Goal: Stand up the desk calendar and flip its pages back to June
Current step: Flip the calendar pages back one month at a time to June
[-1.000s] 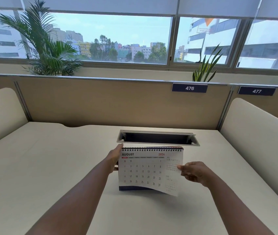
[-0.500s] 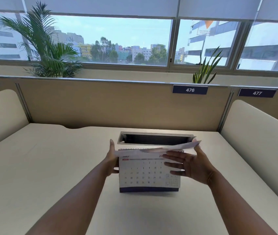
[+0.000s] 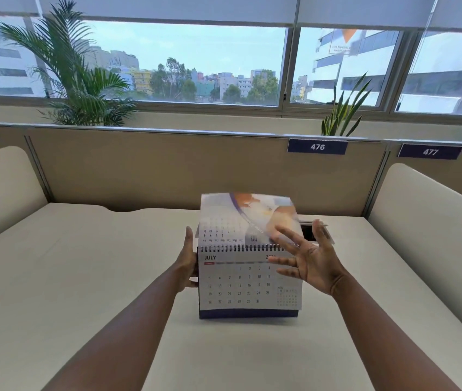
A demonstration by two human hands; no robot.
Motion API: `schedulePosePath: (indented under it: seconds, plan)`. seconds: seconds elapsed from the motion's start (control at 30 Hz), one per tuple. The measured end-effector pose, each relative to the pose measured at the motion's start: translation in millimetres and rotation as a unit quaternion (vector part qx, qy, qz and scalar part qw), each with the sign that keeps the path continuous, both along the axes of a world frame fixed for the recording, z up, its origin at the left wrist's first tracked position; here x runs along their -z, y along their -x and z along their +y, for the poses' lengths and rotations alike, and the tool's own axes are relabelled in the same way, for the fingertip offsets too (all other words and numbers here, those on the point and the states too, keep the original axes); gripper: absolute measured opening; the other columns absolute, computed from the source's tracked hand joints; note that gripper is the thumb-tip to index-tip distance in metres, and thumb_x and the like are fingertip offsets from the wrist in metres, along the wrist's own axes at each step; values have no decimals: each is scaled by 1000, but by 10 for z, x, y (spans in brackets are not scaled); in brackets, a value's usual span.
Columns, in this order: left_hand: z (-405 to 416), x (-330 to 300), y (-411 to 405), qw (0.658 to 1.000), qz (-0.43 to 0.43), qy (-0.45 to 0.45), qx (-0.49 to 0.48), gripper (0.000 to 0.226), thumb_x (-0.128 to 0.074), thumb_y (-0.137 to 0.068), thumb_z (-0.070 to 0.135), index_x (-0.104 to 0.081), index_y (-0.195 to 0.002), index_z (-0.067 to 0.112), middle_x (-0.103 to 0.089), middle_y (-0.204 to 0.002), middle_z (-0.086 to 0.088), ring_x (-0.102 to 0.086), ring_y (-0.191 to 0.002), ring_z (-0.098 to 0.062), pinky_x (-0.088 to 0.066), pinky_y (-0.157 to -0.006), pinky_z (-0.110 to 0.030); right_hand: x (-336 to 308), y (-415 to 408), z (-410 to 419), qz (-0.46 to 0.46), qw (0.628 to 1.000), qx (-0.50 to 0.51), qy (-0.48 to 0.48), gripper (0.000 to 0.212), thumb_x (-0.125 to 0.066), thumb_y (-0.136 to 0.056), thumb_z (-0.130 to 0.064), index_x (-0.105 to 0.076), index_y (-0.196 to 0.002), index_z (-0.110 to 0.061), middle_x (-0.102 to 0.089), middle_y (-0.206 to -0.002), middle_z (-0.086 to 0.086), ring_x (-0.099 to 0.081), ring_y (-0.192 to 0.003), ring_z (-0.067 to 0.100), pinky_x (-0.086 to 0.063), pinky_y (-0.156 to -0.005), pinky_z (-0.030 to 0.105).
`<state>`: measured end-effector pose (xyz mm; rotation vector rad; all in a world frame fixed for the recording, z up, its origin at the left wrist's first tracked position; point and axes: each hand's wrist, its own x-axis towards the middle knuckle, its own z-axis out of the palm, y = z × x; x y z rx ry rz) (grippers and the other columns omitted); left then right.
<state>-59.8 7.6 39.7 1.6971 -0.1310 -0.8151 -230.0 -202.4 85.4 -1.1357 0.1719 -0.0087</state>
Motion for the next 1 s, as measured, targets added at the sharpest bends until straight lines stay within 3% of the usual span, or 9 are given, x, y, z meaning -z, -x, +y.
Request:
schedulePosePath:
  seconds: [0.1,0.23,0.43,0.53,0.6,0.67,0.73,0.83,1.0]
  plan:
    - [-20,34,-32,1000,-5,-11,9,84,-8,-80,77,-66,-92,17,-66,-94,-9,-56,-100,-28,-38,-89,-43,10,-16,19,8,1000,11,28,73,-17,-75,-74,-49,-127,-32,-42,-145,1,-66,-98,30,-58,-63,29]
    - [-57,67,-45,1000,-11,-28,-1,55,-26,-91,56,-60,-79,15,-64,-86,-8,-57,-83,-21,-40,-92,-44,45,-33,48,23,996,49,73,64,-18,-81,-69,-53,-120,-33,-44,-144,0,-68,-90,27,-58,-57,27]
    - [-106,49,-50,999,-9,-40,-18,46,-29,-92,47,-55,-75,13,-63,-82,-10,-56,-80,-23,-41,-81,-41,69,-45,41,18,992,93,83,53,-23,-89,-60,-59,-113,-30,-61,-122,-5,-68,-85,24,-57,-55,25]
    - [-113,49,-48,999,-15,-41,-14,49,-28,-93,50,-56,-77,14,-63,-84,-10,-57,-85,-25,-42,-83,-41,99,-15,25,10,970,220,106,32,-42,-92,-39,-66,-93,-19,-68,-99,5,-63,-70,18,-55,-51,21]
    - [-112,50,-48,999,-17,-39,-14,49,-28,-93,51,-57,-77,15,-64,-84,-10,-57,-83,-24,-42,-83,-41,168,-6,0,40,931,337,132,22,-52,-91,-23,-65,-79,-11,-64,-81,9,-58,-62,16,-53,-49,20]
    - [-113,54,-50,999,-19,-40,-16,50,-27,-93,51,-57,-77,15,-64,-84,-10,-58,-81,-24,-42,-83,-41,268,5,-42,108,885,416,179,16,-55,-90,-15,-61,-78,-6,-61,-75,11,-58,-63,18,-53,-54,25]
    - [-118,58,-53,999,-20,-44,-18,50,-27,-94,52,-58,-78,15,-64,-83,-10,-58,-82,-25,-42,-83,-41,361,22,-84,174,861,434,199,13,-56,-88,-11,-62,-85,0,-62,-73,11,-61,-69,23,-55,-66,33]
    - [-114,50,-49,999,-21,-46,-17,51,-26,-94,53,-58,-78,16,-64,-84,-10,-57,-87,-27,-42,-84,-43,475,47,-122,237,874,379,188,9,-54,-86,-4,-61,-85,2,-65,-87,16,-62,-84,27,-54,-82,40]
    - [-104,50,-51,999,-19,-43,-15,51,-27,-93,54,-58,-79,16,-64,-85,-10,-58,-82,-24,-42,-85,-42,552,62,-109,252,877,355,202,13,-54,-85,-2,-61,-74,-5,-66,-96,16,-62,-92,27,-53,-83,40]
